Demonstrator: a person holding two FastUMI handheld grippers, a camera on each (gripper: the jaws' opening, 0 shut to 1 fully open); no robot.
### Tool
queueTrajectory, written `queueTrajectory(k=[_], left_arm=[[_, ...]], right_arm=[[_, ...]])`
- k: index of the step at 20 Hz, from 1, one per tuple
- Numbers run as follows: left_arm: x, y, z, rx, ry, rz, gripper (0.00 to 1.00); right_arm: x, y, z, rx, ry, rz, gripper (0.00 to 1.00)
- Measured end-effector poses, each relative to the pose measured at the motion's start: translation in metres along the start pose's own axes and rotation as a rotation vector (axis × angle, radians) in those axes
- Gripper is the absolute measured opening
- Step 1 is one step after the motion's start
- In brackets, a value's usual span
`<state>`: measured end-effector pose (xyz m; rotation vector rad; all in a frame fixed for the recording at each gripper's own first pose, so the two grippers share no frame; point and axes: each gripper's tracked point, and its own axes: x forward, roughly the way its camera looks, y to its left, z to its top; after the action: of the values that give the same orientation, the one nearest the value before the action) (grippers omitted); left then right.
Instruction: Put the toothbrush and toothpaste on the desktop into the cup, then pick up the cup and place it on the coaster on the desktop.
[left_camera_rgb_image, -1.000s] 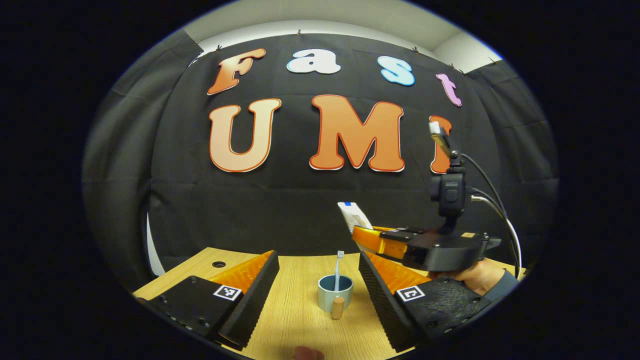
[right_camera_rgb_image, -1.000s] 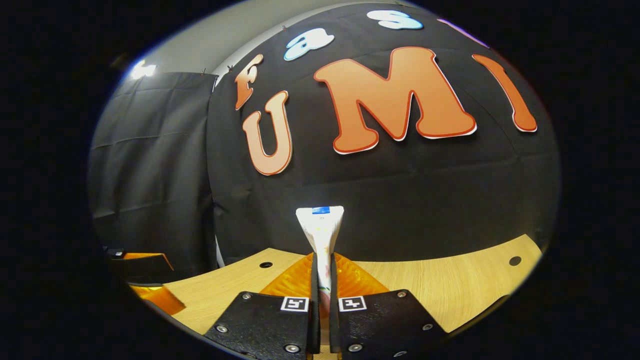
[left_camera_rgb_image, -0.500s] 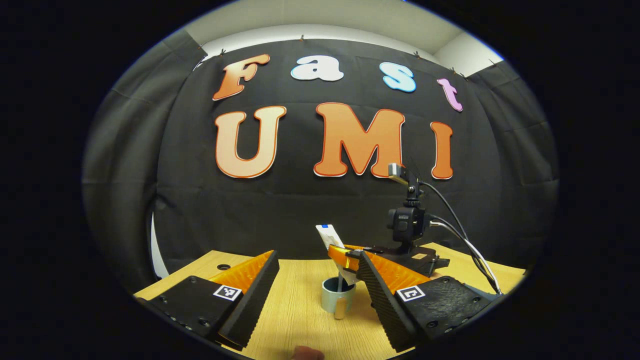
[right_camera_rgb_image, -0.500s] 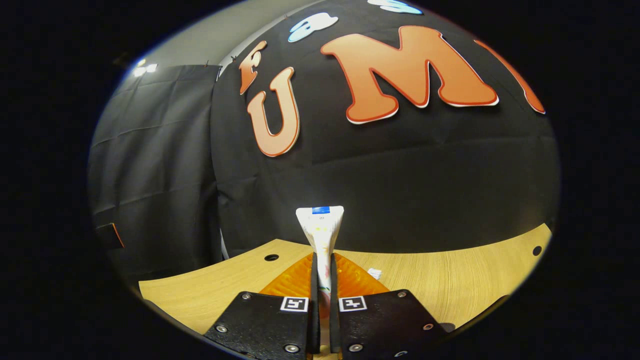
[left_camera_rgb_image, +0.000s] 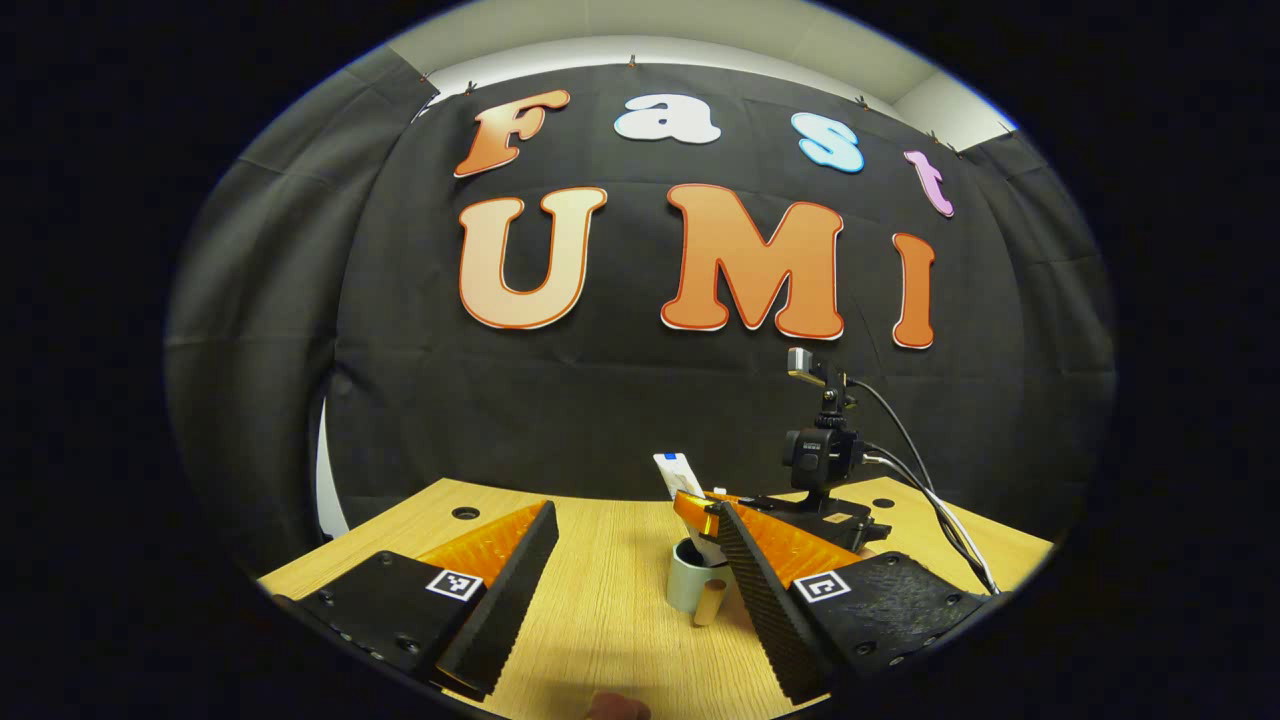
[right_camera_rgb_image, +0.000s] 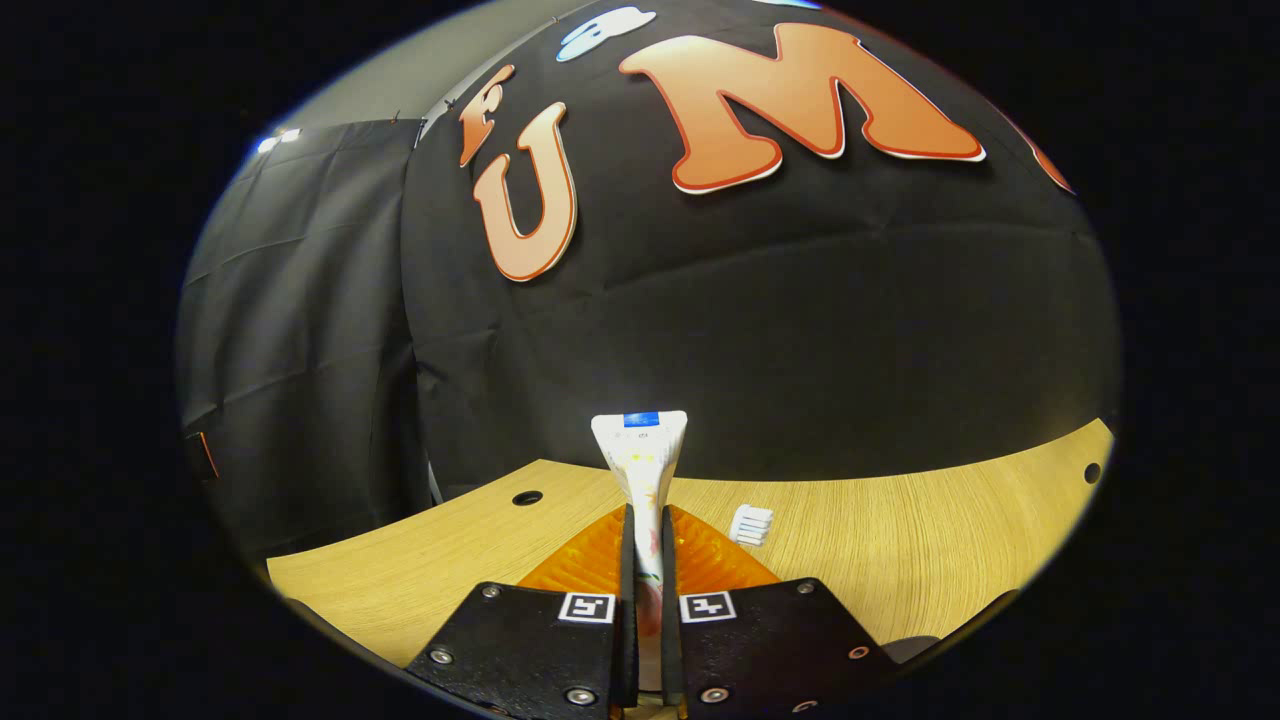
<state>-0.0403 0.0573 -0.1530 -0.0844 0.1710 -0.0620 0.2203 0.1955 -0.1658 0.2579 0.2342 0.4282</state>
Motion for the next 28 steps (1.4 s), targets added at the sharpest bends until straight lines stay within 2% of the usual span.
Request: queueTrajectory(k=[5,11,17,19,20,21,22,24,28], left_arm=[[0.005,0.007,-0.016,-0.027,0.041,0.003,0.97],[0.008,0.006,-0.038,-0.073,0.105,-0.007,0.97],[0.012,-0.004,-0.052,-0.084,0.160,-0.030,0.97],[0.016,-0.010,-0.057,-0.079,0.185,-0.037,0.97],[0.020,-0.012,-0.058,-0.075,0.194,-0.040,0.97],[0.021,-0.012,-0.061,-0.077,0.200,-0.035,0.96],[0.026,-0.013,-0.061,-0.080,0.205,-0.032,0.97],[0.034,-0.019,-0.064,-0.087,0.228,-0.034,0.96],[0.052,-0.031,-0.063,-0.052,0.271,-0.072,0.96]], right_arm=[[0.000,0.001,-0.004,-0.038,0.015,-0.007,0.13],[-0.023,-0.002,-0.005,-0.093,0.031,-0.030,0.16],[-0.060,-0.005,0.015,-0.136,0.028,-0.052,0.17],[-0.077,-0.008,0.025,-0.144,0.027,-0.057,0.27],[-0.086,-0.010,0.031,-0.146,0.031,-0.063,0.40],[-0.096,-0.013,0.037,-0.148,0.028,-0.072,0.46],[-0.105,-0.016,0.045,-0.151,0.019,-0.080,0.56],[-0.126,-0.023,0.060,-0.156,-0.009,-0.102,0.67],[-0.168,-0.033,0.083,-0.153,-0.022,-0.121,0.81]])
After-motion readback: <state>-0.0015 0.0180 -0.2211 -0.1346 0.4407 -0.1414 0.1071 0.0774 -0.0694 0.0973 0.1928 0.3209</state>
